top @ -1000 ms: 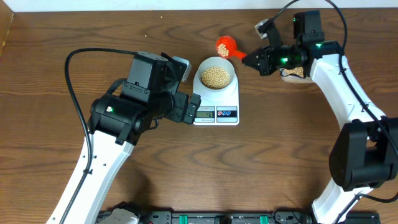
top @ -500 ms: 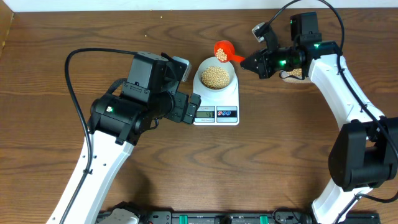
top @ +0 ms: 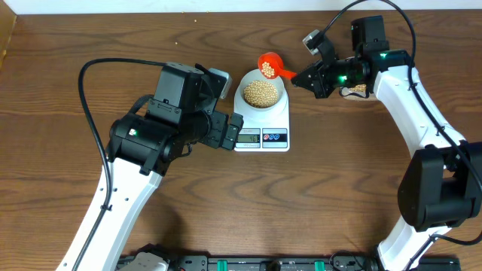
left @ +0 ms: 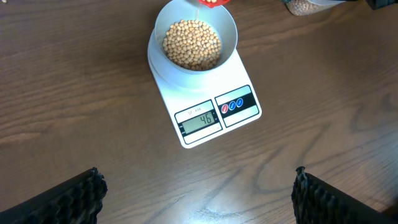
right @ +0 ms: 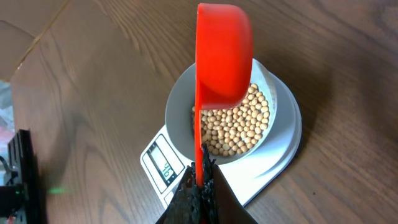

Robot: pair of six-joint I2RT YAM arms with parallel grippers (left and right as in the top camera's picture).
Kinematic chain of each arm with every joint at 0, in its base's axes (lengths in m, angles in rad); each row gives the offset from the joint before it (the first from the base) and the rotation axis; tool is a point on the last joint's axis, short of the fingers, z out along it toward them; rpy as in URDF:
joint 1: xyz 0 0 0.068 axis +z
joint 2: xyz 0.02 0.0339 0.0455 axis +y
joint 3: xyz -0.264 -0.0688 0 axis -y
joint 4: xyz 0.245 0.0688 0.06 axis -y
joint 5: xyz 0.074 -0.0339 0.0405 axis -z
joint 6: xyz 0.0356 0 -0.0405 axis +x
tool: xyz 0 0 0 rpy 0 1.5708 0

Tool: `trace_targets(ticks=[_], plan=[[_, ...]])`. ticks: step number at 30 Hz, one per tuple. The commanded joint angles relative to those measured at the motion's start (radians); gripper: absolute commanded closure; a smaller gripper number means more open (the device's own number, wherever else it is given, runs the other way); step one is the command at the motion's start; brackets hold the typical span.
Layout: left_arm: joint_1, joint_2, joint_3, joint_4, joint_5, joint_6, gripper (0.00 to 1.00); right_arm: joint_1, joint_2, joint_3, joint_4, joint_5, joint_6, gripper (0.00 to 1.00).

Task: Scoop item into bowl and weigh 50g on scale
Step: 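Tip the scoop slightly to trickle soybeans into the bowl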

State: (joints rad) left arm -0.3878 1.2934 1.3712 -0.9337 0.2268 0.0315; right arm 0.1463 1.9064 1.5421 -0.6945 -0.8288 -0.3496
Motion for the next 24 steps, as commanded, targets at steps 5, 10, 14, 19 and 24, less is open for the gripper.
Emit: trace_targets(ticks=[5, 10, 14, 19, 24], plan=[[0.004, 0.005, 0.005, 0.0, -0.01, 0.017, 0.02, 0.029, -0.034, 0.021, -0.002, 0.042, -0.048, 0.99], [0.004, 0.005, 0.005, 0.0, -0.01, 0.017, 0.02, 0.037, -0.034, 0.021, -0.001, 0.041, -0.048, 0.99], [0.004, 0.005, 0.005, 0.0, -0.01, 0.017, 0.02, 0.037, -0.034, 0.021, -0.001, 0.042, -0.048, 0.99], [0.004, 0.005, 0.005, 0.0, -0.01, 0.017, 0.02, 0.038, -0.034, 0.021, 0.0, 0.067, -0.056, 0.99], [0.004, 0.005, 0.005, 0.0, -0.01, 0.017, 0.02, 0.039, -0.034, 0.021, 0.0, 0.068, -0.095, 0.99]])
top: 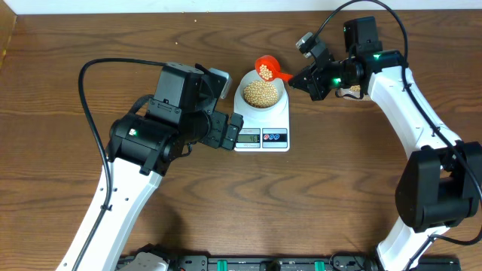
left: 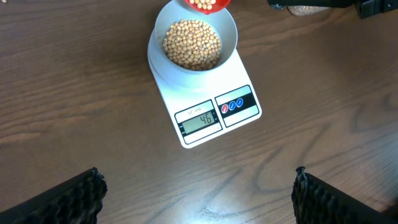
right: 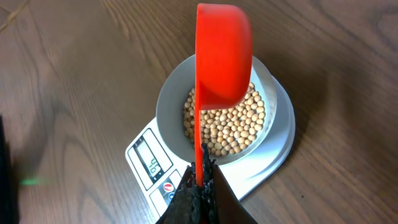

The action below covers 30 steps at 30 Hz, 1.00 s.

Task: Scoop item into bowl and weigh 50g on scale
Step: 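Tip the scoop slightly to trickle soybeans into the bowl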

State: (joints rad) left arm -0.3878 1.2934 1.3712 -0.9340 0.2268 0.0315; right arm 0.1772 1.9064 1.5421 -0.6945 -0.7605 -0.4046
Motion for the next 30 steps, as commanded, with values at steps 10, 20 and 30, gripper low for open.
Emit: trace_targets(ticks=[10, 20, 30], plan=[[0.004, 0.005, 0.005, 0.0, -0.01, 0.017, 0.02, 0.008, -0.034, 0.021, 0.003, 0.0, -0.09, 0.99], [0.004, 0.005, 0.005, 0.0, -0.01, 0.017, 0.02, 0.008, -0.034, 0.021, 0.005, 0.004, -0.137, 0.99], [0.004, 0.005, 0.005, 0.0, -0.01, 0.017, 0.02, 0.008, -0.034, 0.021, 0.006, 0.011, -0.182, 0.99]])
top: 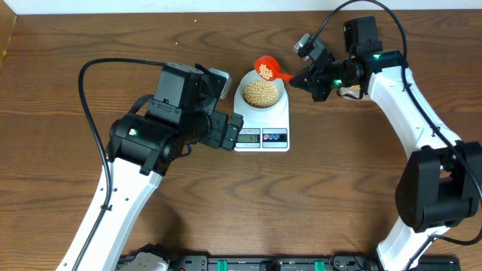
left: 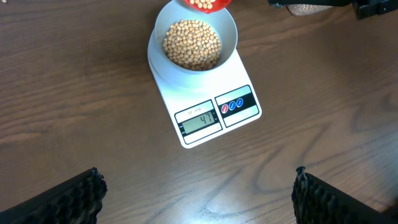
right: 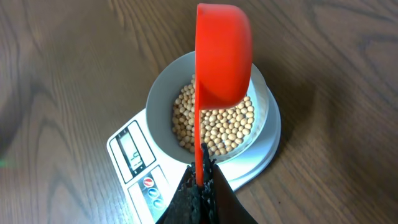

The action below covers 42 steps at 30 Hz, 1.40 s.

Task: Scoop item into bowl and weigh 50g on scale
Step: 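Tip the scoop slightly to trickle soybeans into the bowl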

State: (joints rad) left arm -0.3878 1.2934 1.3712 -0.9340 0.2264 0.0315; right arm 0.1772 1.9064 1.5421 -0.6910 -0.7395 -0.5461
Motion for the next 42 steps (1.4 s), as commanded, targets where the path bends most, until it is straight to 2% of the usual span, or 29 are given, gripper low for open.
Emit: trace_targets(ticks=[1, 27, 33, 36, 42], plan=[[0.004, 0.005, 0.005, 0.0, -0.01, 0.017, 0.02, 0.008, -0.034, 0.021, 0.003, -0.01, -0.049, 0.99], [0.004, 0.005, 0.005, 0.0, -0.01, 0.017, 0.02, 0.008, -0.034, 0.021, 0.033, 0.008, -0.079, 0.99], [0.004, 0.005, 0.005, 0.0, -0.01, 0.017, 0.02, 0.008, -0.034, 0.021, 0.033, 0.003, -0.045, 0.99], [0.004, 0.005, 0.005, 0.0, -0.01, 0.017, 0.02, 0.008, -0.034, 0.021, 0.033, -0.002, 0.019, 0.99], [0.004, 0.005, 0.005, 0.0, -0.01, 0.017, 0.02, -0.002, -0.034, 0.021, 0.034, -0.103, 0.109, 0.99]])
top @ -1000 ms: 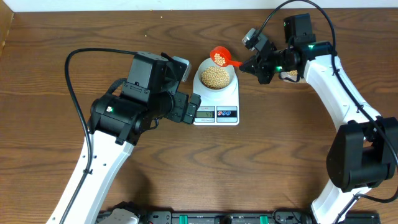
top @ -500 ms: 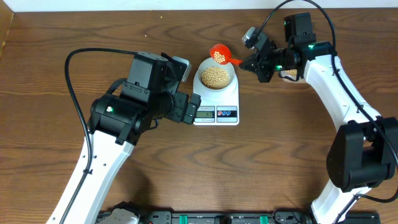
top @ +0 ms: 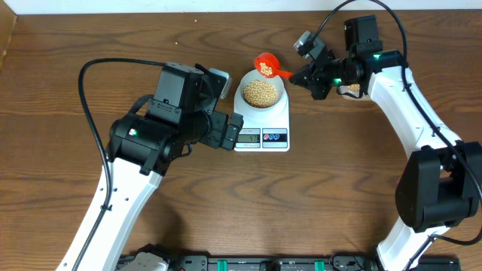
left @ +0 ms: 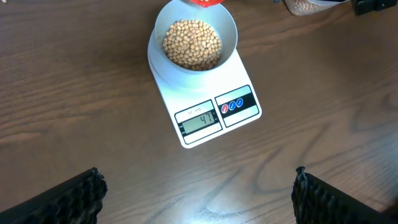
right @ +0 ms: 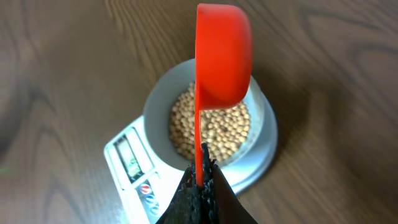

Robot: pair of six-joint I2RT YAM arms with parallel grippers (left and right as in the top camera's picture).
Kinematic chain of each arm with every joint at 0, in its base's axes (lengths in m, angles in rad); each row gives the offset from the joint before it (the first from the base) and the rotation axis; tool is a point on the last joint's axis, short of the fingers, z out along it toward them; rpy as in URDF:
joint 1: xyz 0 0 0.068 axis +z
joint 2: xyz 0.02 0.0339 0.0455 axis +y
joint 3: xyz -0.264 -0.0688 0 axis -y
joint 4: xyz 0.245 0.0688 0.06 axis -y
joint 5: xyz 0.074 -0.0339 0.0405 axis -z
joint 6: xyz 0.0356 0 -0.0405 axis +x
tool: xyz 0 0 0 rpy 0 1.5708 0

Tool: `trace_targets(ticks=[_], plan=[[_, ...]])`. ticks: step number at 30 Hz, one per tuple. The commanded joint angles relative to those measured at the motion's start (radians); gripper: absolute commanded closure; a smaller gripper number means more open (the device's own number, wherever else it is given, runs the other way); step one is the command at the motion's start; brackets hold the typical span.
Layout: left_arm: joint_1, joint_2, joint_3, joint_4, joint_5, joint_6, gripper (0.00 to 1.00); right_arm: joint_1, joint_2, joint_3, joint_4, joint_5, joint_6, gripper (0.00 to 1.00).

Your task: Scoop item into bowl and weigh 50g on scale

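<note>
A white bowl (top: 262,92) of soybeans stands on the white scale (top: 262,138), whose display (left: 200,119) reads 47. My right gripper (top: 299,74) is shut on the handle of an orange scoop (top: 266,65), which holds a few beans above the bowl's far rim. From the right wrist the scoop (right: 222,55) stands on edge over the bowl (right: 211,121), its handle pinched in my right gripper (right: 200,171). To the left of the scale, my left gripper (top: 230,129) is open; its fingers (left: 68,199) frame bare table.
A container of soybeans (top: 354,89) sits behind the right arm, seen also as the container (left: 305,6) at the top of the left wrist view. The left arm's body stands left of the scale. A cable loops over the table's left part.
The right gripper and scoop have risen slightly over the bowl, which looks smaller in the right wrist view. The display still reads 47. The left arm has not moved.
The scoop was held over the bowl's far rim with the display at 46. It stayed at 46 a moment later, then read 47. Now the scoop is a little higher above the bowl, still at 47. The left gripper stayed open throughout.
</note>
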State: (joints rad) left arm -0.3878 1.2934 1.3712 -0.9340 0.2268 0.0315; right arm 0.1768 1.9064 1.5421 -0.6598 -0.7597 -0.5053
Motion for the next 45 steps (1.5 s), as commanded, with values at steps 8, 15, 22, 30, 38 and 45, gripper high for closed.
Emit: trace_targets(ticks=[8, 15, 22, 30, 38, 45], plan=[[0.004, 0.005, 0.005, 0.0, -0.01, 0.017, 0.02, -0.016, -0.034, 0.021, 0.002, -0.142, 0.136, 0.99], [0.004, 0.005, 0.005, 0.0, -0.01, 0.017, 0.03, -0.028, -0.034, 0.021, 0.002, -0.142, 0.182, 0.99], [0.004, 0.005, 0.005, 0.0, -0.01, 0.017, 0.02, -0.029, -0.034, 0.021, 0.003, -0.142, 0.184, 0.99], [0.004, 0.005, 0.005, 0.0, -0.01, 0.017, 0.02, -0.029, -0.034, 0.021, 0.003, -0.141, 0.183, 0.99], [0.004, 0.005, 0.005, 0.0, -0.01, 0.017, 0.02, -0.027, -0.034, 0.021, 0.002, -0.125, 0.137, 0.99], [0.004, 0.005, 0.005, 0.0, -0.01, 0.017, 0.02, -0.024, -0.034, 0.021, 0.001, -0.103, 0.115, 0.99]])
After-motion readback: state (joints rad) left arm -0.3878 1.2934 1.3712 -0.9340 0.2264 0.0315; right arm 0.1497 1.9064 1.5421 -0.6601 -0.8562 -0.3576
